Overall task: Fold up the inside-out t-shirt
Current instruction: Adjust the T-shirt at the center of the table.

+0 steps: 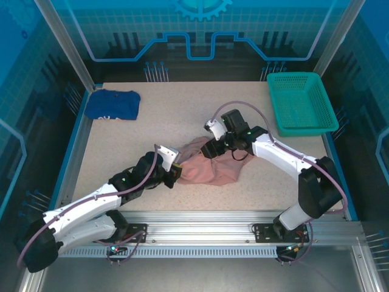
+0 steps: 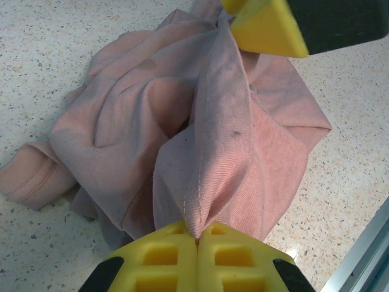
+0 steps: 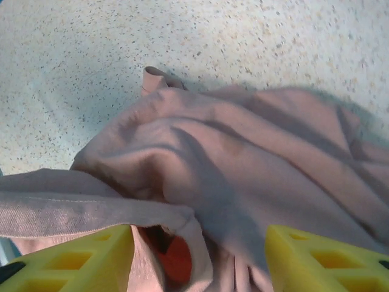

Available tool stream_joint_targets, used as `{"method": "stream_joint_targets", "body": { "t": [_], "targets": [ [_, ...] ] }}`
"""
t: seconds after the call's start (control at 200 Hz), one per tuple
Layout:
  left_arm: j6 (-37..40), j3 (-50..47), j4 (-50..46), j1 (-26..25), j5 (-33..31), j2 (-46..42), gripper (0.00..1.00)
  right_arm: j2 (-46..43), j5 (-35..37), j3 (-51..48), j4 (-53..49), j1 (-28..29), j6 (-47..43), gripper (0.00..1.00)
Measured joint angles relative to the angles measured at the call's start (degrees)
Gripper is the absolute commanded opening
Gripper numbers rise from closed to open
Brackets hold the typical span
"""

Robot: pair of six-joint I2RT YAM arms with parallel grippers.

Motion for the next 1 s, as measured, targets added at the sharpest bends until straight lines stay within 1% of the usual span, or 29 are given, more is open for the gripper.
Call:
{"method": "stream_joint_targets", "body": {
  "t": [0.105,0.275,0.355,0.44,0.5,0.55,0.625,0.765,0.865,0.96,1.0],
  "targets": [
    [0.0,0.0,0.0,0.0,0.0,0.0,0.00,1.3,0.0,1.2,-0.1,0.1,-1.7,0.43],
    [0.0,0.0,0.0,0.0,0.0,0.0,0.00,3.9,0.0,2.8,-0.5,0.3,-3.3,0.17],
    [0.0,0.0,0.0,0.0,0.0,0.0,0.00,3.8,0.5,2.8,-0.7,0.6,-3.5,0.11],
    [0.0,0.0,0.0,0.0,0.2,0.0,0.05,2.9,2.2,2.7,-0.6,0.7,-2.0,0.06],
    [0.0,0.0,0.0,0.0,0.9,0.0,0.05,0.6,3.6,2.3,-0.6,0.3,-0.2,0.02],
    [0.0,0.2,-0.1,0.1,2.1,0.1,0.05,-2.6,5.0,1.5,-0.7,-0.1,1.8,0.00],
    [0.1,1.4,-0.2,0.1,4.8,1.2,0.06,-9.0,7.6,0.3,-1.0,-0.5,4.5,0.00],
    [1.2,6.4,0.1,-1.1,9.9,5.8,0.12,-20.0,12.2,-0.7,-1.7,0.4,8.4,0.00],
    [2.9,9.5,0.0,-3.5,12.5,8.4,0.21,-23.4,15.1,-2.0,-2.3,0.5,10.0,0.00],
    [4.3,10.6,-0.3,-5.1,14.8,9.7,0.28,-23.7,17.1,-3.4,-3.0,0.5,10.9,0.00],
    [4.7,10.6,-0.5,-5.4,15.5,9.8,0.33,-23.6,17.7,-3.8,-3.6,0.5,11.1,0.00]
  ]
}}
